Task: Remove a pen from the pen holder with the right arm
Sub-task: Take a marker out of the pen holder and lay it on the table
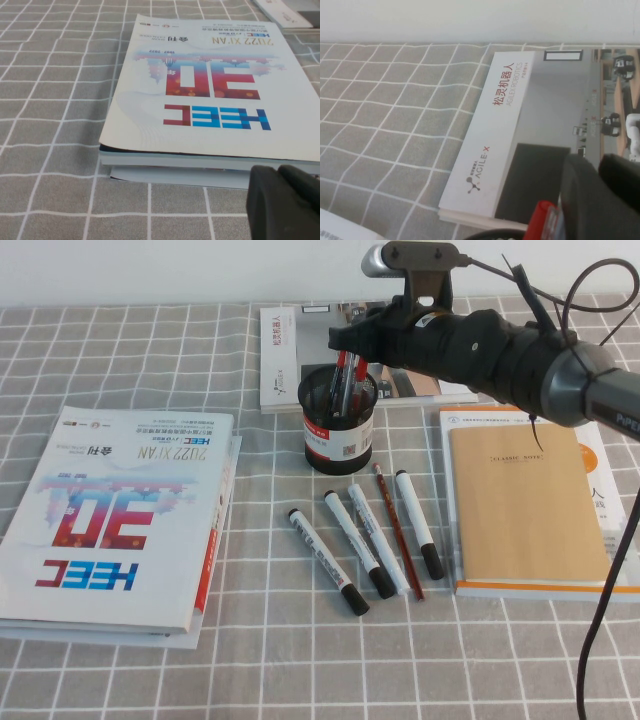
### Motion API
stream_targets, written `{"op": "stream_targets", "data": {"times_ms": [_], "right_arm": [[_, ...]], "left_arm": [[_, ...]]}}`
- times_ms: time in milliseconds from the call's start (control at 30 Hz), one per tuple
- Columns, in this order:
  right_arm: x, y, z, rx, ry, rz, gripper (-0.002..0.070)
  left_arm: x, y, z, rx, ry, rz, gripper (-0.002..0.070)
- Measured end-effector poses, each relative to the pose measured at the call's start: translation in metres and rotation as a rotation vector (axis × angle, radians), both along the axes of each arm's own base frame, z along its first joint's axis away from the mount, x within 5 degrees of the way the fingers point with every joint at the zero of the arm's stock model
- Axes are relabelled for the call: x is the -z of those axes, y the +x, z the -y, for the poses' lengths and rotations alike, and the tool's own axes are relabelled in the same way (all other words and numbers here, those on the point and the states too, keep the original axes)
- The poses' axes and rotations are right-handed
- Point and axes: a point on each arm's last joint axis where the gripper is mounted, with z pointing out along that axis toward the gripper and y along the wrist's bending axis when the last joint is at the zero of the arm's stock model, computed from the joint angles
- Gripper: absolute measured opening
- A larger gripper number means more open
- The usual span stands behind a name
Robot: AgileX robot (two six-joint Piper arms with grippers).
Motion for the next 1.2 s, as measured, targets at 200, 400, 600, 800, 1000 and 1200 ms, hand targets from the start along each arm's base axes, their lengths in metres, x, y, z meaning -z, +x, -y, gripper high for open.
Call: {"op": "stream_targets", "data": {"times_ms": [200, 400, 600, 800, 1000, 1200], "right_arm": [[-0.001, 0.000, 0.000, 0.000, 0.001, 0.001, 0.0011], [-0.007, -0.002, 0.001, -0.006, 0.003, 0.007, 0.0011], [-0.030, -0.008, 0.003, -0.018, -0.001, 0.053, 0.0010], [-0.055, -0.019, 0.006, -0.061, -0.037, 0.086, 0.0010], [-0.095, -0.035, 0.014, -0.089, -0.066, 0.161, 0.0010], [-0.135, -0.063, 0.023, -0.156, -0.108, 0.172, 0.0009]], "left_arm": [[0.000, 0.000, 0.000, 0.000, 0.000, 0.000, -0.0005], [0.000, 0.000, 0.000, 0.000, 0.000, 0.000, -0.0005], [0.000, 0.000, 0.000, 0.000, 0.000, 0.000, -0.0005], [0.000, 0.000, 0.000, 0.000, 0.000, 0.000, -0.0005], [0.000, 0.000, 0.000, 0.000, 0.000, 0.000, -0.0005], [0.000, 0.000, 0.000, 0.000, 0.000, 0.000, -0.0005]]}}
